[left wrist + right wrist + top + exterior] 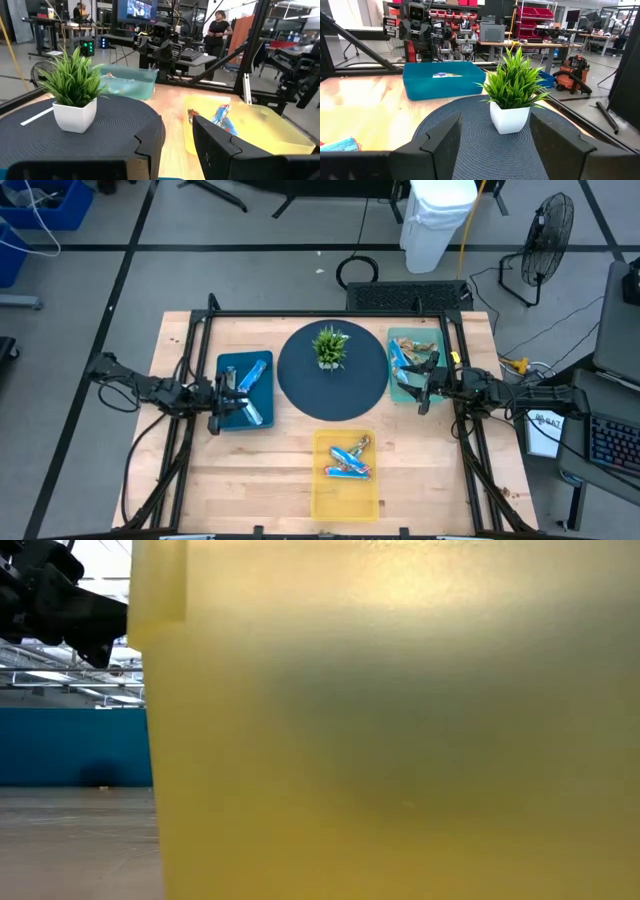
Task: Pick and place Granola Bars by type
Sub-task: Return to Home Position
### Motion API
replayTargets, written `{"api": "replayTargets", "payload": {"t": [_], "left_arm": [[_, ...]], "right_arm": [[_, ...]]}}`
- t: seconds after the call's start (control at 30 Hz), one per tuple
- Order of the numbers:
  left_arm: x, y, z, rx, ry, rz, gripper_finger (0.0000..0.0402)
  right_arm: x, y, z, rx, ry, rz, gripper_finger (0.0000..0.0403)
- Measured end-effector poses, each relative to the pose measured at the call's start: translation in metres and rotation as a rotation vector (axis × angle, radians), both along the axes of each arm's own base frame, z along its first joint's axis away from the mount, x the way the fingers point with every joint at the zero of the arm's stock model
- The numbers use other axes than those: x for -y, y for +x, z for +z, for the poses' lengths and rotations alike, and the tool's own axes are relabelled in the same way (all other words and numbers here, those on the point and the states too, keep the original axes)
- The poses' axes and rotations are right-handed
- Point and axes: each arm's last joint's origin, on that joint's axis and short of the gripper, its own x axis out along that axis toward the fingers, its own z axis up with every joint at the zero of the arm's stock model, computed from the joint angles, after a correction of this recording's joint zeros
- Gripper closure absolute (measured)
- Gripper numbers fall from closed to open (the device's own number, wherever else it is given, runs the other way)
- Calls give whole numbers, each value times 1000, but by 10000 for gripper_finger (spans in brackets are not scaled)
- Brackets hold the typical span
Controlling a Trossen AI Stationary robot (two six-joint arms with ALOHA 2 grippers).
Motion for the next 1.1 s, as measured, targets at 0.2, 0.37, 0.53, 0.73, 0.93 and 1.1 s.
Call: {"api": "replayTargets", "payload": {"t": [0.2,0.37,0.53,0.73,0.93,1.1], "left_arm": [[0,0,0,-3,58,5,288],[1,0,-1,-6,71,-36,288],[3,0,-3,-22,50,-171,288],[-4,3,-3,-27,61,-121,288],[-15,5,-4,-41,82,-62,288],[-25,6,-5,-52,91,0,288]], "right_arm": [[0,0,0,0,0,0,177],[0,0,0,0,0,0,177],[0,0,0,0,0,0,177],[0,0,0,0,0,0,177],[0,0,0,0,0,0,177],[0,0,0,0,0,0,177]]}}
